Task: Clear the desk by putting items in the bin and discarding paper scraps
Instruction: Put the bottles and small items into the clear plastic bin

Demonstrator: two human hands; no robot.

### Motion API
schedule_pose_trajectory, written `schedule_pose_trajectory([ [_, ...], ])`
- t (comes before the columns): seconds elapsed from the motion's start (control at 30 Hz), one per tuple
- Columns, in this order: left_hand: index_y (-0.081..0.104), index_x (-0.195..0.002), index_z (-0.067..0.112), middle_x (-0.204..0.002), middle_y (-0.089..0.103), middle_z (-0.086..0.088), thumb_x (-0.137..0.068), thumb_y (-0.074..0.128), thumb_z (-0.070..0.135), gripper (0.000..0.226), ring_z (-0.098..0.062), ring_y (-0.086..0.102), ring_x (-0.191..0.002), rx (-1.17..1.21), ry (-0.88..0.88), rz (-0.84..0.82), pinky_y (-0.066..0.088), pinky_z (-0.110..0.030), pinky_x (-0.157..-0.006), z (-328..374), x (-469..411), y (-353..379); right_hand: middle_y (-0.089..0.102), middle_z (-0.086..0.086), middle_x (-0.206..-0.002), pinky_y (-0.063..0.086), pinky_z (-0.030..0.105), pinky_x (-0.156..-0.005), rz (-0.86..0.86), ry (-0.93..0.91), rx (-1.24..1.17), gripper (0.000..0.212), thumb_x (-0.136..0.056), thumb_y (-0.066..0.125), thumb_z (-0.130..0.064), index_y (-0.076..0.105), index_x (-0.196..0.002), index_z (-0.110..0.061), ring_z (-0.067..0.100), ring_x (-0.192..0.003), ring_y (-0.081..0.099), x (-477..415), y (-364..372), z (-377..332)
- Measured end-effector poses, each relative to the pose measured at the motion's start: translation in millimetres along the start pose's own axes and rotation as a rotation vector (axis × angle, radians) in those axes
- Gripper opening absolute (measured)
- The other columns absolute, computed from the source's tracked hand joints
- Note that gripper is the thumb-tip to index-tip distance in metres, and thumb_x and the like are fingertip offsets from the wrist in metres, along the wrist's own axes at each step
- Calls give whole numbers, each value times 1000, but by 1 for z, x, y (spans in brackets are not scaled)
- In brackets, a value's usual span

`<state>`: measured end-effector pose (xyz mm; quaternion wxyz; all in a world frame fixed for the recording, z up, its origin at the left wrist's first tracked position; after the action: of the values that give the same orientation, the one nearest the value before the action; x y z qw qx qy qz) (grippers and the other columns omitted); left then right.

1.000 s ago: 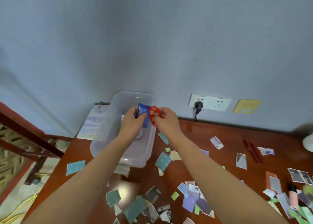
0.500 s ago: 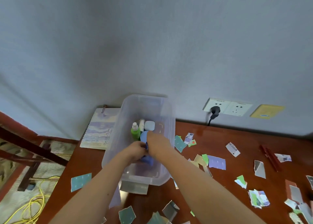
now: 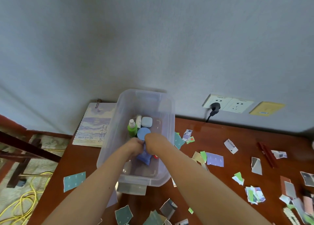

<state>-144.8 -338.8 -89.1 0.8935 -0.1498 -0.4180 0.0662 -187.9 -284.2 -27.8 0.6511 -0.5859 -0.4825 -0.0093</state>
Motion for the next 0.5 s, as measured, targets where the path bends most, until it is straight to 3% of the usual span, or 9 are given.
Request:
schedule_pose_trajectory([
  [0.07,62,-112,5,-95,54,-10,-94,48,2,23,-21,51,-90,-31,-32,56,43,-27,-69,2,6,-10,56,17,-130,45,38,-96,77,-37,-45,38,-93,55,-6,51,-130,-2,33,-120,55,12,-17,-3],
  [0.17,62,-109,7,-95,54,-11,-96,50,9,18,-20,50,-82,77,-23,150,38,-27,-66,12,23,-23,58,12,-128,44,35,-96,289,-108,-324,35,-92,55,-9,58,-127,-10,29,-118,54,41,-49,2],
  [0.27,60,-108,5,-85,59,-11,-92,50,-2,20,-21,53,-71,341,150,302,42,-26,-58,40,47,-35,66,4,-114,45,27,-88,603,-145,-630,31,-87,48,0,68,-107,-15,20,-106,59,83,-75,29],
  [0.33,59,-101,13,-87,62,-9,-92,53,3,15,-21,58,-77,447,280,402,53,-34,-71,64,73,-37,67,3,-106,46,26,-88,778,-137,-787,32,-86,45,3,69,-100,-12,16,-98,60,115,-78,57],
  [0.4,59,-100,16,-87,63,-3,-93,53,5,15,-17,59,-78,501,402,418,53,-32,-75,94,97,-21,68,2,-101,49,26,-87,895,-102,-885,32,-83,46,5,69,-97,-12,14,-93,61,143,-72,88],
  [0.5,60,-100,14,-85,64,-2,-93,49,1,19,-13,59,-74,538,532,320,52,-23,-66,137,123,25,69,-1,-96,50,25,-83,966,4,-949,33,-79,46,6,69,-92,-14,11,-89,61,174,-50,135],
])
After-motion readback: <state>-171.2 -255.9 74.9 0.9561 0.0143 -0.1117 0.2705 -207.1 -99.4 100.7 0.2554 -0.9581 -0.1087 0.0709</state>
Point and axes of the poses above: each hand's wrist, its own x-axis away from the middle knuckle, its own y-axis out of the palm, z = x × y, the point moved 10 cm from there along -x, towards the middle knuckle
